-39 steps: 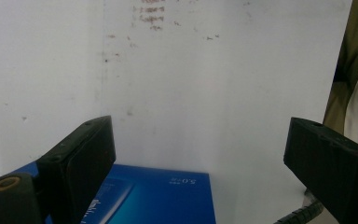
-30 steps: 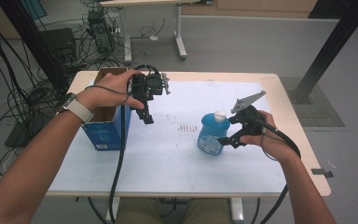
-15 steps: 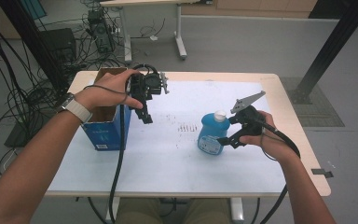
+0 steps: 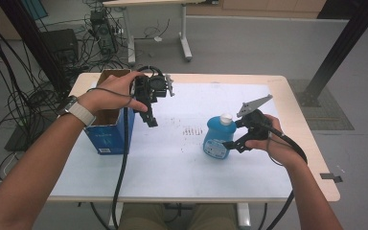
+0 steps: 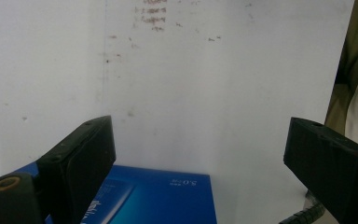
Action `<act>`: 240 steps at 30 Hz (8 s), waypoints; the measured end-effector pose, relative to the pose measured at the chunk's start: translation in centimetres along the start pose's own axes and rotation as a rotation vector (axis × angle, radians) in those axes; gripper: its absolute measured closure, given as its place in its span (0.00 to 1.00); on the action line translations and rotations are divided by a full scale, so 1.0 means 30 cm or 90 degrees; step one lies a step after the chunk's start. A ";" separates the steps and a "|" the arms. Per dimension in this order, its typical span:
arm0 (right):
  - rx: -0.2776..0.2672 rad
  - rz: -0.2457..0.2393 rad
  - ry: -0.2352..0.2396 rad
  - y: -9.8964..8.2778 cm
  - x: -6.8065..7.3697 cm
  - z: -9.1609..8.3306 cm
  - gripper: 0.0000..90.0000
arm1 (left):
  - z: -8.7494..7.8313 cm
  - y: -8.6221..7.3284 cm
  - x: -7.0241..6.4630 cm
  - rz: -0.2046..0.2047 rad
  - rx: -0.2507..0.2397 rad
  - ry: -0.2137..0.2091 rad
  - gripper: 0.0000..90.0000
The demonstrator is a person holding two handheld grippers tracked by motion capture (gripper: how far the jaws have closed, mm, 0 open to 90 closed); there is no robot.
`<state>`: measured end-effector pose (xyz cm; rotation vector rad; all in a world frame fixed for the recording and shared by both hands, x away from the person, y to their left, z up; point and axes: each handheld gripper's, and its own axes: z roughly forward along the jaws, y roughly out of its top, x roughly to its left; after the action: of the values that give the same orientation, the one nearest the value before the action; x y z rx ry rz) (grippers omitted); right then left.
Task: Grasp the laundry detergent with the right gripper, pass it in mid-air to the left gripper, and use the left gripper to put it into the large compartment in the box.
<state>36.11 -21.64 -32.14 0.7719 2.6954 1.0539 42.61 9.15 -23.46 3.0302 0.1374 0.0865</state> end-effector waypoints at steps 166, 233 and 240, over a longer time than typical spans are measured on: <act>-0.114 0.000 0.002 -0.088 -0.014 0.166 0.30 | 0.063 0.005 0.011 -0.015 -0.005 -0.021 0.11; -0.139 -0.003 0.007 -0.103 -0.014 0.192 0.40 | 0.072 0.003 0.012 -0.017 -0.006 -0.024 0.11; -0.140 -0.006 0.006 -0.100 -0.014 0.193 0.42 | 0.072 0.000 0.012 -0.021 -0.007 -0.024 0.11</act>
<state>37.04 -20.29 -38.45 0.7153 2.5305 1.3264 43.09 8.95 -25.58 3.0149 0.1832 0.0278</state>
